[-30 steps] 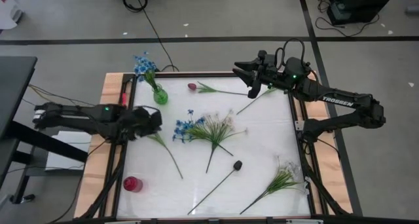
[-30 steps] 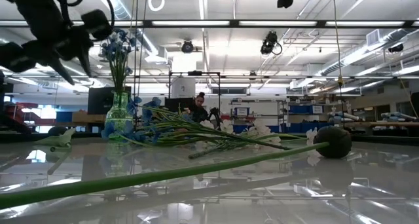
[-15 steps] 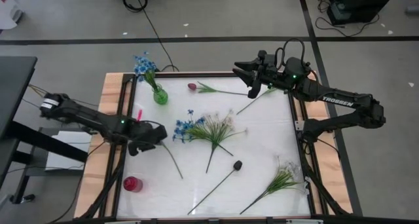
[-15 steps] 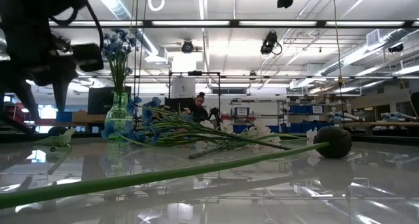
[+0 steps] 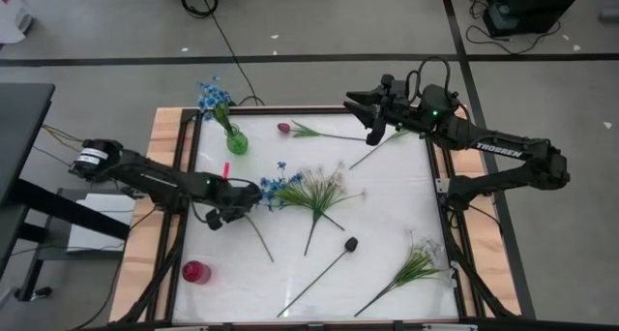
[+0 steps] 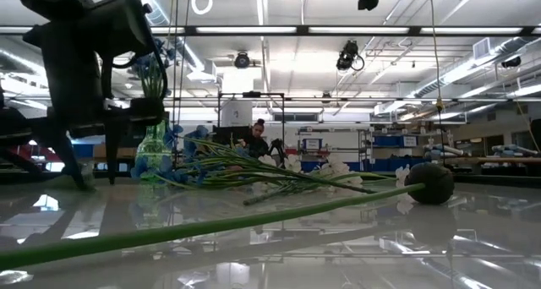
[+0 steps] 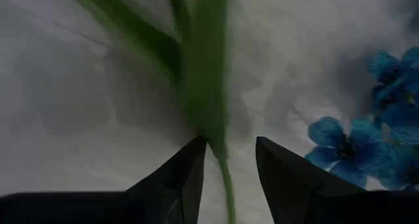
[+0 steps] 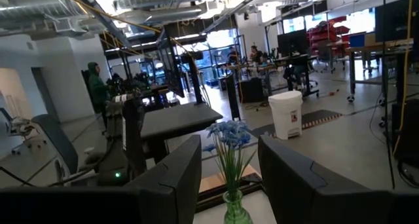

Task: Sort flowers into vase by color
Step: Put the top black tulip into the green vase

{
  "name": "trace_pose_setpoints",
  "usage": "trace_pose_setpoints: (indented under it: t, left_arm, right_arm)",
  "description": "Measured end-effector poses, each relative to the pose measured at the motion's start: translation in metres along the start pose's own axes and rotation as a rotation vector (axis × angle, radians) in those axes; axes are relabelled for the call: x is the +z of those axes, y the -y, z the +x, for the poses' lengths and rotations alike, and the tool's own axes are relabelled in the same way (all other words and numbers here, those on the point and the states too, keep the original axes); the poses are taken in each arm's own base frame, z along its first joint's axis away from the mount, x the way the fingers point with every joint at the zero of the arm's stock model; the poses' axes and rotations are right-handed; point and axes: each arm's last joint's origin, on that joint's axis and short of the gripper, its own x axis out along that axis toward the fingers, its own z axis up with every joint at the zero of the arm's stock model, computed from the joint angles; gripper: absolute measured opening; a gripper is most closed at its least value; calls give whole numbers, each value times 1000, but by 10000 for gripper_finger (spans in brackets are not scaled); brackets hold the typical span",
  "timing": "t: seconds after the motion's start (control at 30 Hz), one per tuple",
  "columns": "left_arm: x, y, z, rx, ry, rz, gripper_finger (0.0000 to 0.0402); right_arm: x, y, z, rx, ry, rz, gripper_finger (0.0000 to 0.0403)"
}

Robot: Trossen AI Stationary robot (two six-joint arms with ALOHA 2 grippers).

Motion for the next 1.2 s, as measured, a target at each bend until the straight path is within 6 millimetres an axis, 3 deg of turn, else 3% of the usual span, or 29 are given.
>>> trace_pose_setpoints:
  t: [0.27, 0.63, 0.9, 1.2]
  left_arm:
    - [1, -2, 0, 39, 1, 3, 118]
    - [7, -5, 4, 106, 52, 24, 13]
    - [6, -4, -1, 76, 42, 85, 3]
    - [-3, 10, -27, -60, -10, 267, 0]
  right_arm:
    - [0, 0, 0, 0, 1, 0, 160]
    - [0, 0, 0, 0, 1, 0, 160]
    - [0, 0, 0, 0, 1, 0, 160]
    - [0, 0, 0, 0, 2, 0, 160]
